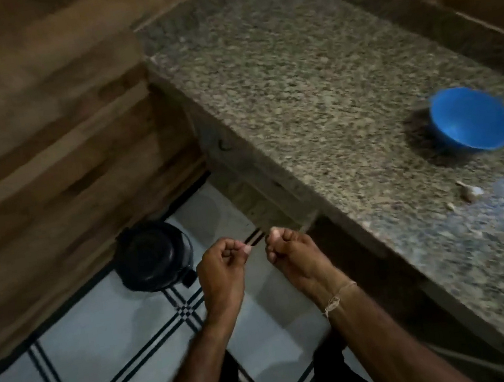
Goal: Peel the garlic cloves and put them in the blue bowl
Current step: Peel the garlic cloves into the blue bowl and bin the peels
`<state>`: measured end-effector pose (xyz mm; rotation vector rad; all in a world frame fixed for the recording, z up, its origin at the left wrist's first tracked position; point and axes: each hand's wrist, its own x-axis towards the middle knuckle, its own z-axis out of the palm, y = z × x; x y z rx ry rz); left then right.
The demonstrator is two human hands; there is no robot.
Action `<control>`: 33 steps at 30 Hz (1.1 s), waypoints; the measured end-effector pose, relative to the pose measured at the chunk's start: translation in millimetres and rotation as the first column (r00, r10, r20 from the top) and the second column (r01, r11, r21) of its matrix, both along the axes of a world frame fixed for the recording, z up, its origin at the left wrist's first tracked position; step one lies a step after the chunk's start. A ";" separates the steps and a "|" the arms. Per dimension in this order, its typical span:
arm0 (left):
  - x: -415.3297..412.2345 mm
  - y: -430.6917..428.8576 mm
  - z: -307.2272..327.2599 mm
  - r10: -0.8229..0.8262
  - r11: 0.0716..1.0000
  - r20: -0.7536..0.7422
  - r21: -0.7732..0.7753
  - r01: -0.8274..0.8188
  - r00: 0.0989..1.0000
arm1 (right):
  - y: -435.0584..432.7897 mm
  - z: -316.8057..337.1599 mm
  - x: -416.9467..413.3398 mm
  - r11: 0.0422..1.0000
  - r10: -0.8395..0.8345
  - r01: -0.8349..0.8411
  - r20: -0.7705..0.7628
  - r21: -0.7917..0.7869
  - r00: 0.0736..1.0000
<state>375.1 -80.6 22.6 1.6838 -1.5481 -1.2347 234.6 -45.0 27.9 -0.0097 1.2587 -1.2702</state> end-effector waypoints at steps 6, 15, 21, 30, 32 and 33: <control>142.2 -49.6 -4.4 0.117 0.993 -0.056 0.024 -0.116 0.992 | -61.4 -1.2 132.5 0.996 0.054 -0.054 0.009 0.067 0.999; 271.6 -90.4 -9.5 0.337 0.941 0.012 0.015 -0.338 0.941 | -145.4 -4.8 243.3 0.970 0.237 -0.237 0.015 0.058 0.971; 317.6 -108.0 -16.5 0.459 0.886 0.035 0.058 -0.460 0.888 | -184.2 -36.4 289.1 0.938 0.302 -0.319 0.135 0.137 0.944; 314.9 -165.6 -159.3 0.522 0.760 0.124 0.383 -0.526 0.844 | -239.8 -189.6 304.6 0.896 0.309 -0.352 0.190 0.270 0.932; 308.5 -185.3 -209.8 0.577 0.667 0.124 0.498 -0.554 0.807 | -254.5 -242.6 302.4 0.886 0.282 -0.337 0.204 0.319 0.937; 304.7 -196.8 -237.3 0.607 0.618 0.134 0.541 -0.570 0.784 | -263.2 -270.1 301.6 0.879 0.269 -0.326 0.202 0.347 0.942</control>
